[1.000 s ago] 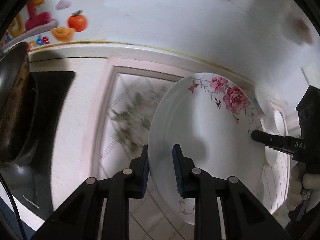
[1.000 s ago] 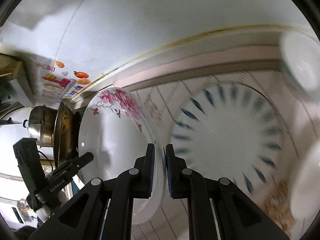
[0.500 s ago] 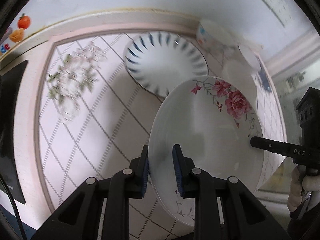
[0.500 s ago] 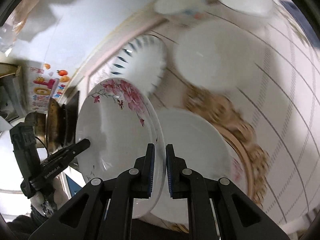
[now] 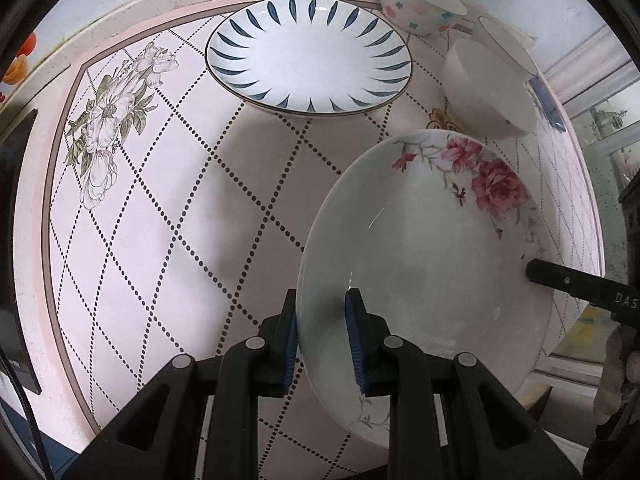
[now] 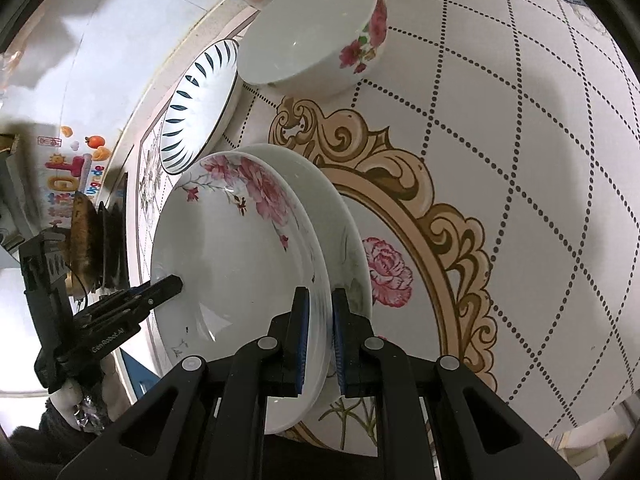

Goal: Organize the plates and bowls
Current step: 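Carry the two-plate stack with both grippers onto the blue-striped plate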

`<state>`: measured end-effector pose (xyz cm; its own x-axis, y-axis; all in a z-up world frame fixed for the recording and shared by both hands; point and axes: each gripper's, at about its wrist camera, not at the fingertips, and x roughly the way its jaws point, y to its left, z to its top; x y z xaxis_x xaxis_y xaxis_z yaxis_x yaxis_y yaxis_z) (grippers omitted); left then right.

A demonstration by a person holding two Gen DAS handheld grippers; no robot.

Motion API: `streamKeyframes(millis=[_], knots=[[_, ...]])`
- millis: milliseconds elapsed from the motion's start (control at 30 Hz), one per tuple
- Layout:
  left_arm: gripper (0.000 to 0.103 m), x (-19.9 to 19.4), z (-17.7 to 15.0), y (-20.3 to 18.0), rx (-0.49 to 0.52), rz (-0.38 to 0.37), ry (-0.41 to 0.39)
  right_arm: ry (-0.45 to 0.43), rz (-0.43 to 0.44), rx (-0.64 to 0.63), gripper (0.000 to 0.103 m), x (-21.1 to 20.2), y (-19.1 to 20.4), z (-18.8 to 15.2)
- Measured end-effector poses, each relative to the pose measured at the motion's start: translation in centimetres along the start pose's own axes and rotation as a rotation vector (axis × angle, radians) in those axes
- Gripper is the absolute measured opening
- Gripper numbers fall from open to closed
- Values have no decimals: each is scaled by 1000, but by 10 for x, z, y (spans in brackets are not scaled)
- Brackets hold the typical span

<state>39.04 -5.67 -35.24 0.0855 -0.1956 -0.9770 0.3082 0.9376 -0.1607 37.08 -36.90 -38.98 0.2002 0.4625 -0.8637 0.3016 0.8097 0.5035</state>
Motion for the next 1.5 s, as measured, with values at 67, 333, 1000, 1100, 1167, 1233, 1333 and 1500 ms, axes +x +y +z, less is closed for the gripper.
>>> streamKeyframes(millis=[67, 333, 1000, 1100, 1167, 1233, 1333, 1500], knots=[[20, 3, -1, -1, -7, 2, 6, -1, 3, -5, 13, 0, 1, 2], [20, 11, -4, -10, -13, 9, 15, 9, -16, -12, 13, 6, 5, 3], [21, 23, 11, -46, 15, 31, 26, 62, -79, -15, 16, 3, 17, 6], [22, 24, 15, -38, 15, 24, 30, 74, -91, -14, 16, -3, 17, 6], [22, 24, 15, -36, 19, 21, 35, 79, -105, -11, 16, -10, 16, 8], [22, 22, 15, -32, 12, 17, 53, 76, -119, -9, 16, -17, 16, 11], [22, 6, 18, -18, -23, -16, 46, 36, -105, -3, 17, -35, 23, 22], [29, -31, 56, 16, -112, -39, -61, -94, -16, -60, 32, -60, 74, 69]])
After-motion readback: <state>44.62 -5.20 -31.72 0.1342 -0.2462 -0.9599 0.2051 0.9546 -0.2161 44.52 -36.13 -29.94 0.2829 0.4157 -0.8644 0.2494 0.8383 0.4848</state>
